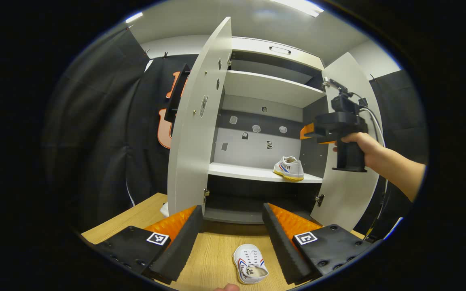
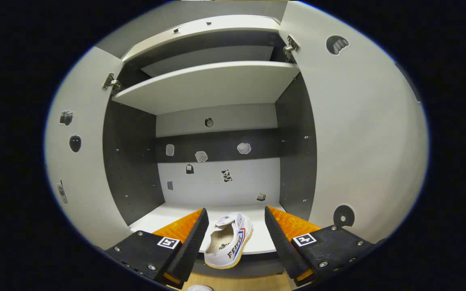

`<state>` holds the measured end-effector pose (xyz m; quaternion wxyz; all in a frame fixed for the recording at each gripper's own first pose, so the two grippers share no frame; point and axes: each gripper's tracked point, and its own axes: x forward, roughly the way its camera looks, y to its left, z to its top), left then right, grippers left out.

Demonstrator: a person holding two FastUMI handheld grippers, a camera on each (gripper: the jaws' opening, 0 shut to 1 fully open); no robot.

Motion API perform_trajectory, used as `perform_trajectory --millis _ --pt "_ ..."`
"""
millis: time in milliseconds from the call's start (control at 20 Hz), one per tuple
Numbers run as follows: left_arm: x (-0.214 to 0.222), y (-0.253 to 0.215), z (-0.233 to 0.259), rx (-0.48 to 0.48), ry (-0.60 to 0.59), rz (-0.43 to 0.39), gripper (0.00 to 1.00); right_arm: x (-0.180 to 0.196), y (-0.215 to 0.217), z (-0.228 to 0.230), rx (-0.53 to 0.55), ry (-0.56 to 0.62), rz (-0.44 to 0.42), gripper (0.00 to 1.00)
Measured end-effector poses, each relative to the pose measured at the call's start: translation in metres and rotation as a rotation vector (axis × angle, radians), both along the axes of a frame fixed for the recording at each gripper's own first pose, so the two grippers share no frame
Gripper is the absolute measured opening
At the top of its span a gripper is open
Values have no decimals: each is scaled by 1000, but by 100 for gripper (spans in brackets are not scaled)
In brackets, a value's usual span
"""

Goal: Grab one shoe with the right hand and put it into the shoe cabinet, grab the other shoe with the left hand and put it into the shoe cabinet; then close the right door with the right hand and the left door with the left hand.

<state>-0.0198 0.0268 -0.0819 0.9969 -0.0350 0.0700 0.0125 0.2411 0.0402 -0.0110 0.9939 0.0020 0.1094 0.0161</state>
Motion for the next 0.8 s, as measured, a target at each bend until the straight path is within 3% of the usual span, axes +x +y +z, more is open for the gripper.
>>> perform_trajectory --millis 250,300,350,550,800 --pt "4 -6 2 5 -1 -8 97 -80 -13 10 -26 -105 25 90" --pt "4 -8 0 3 3 -11 96 -97 -14 8 -22 -115 27 97" --pt "4 -11 -3 -1 9 -16 96 -114 -17 2 -14 -118 22 92" --pt "2 -24 -19 -12 51 -35 97 -168 -32 -25 0 -147 -4 92" --pt "2 -33 -34 -5 95 -48 96 -201 -51 -32 -26 -182 -35 92"
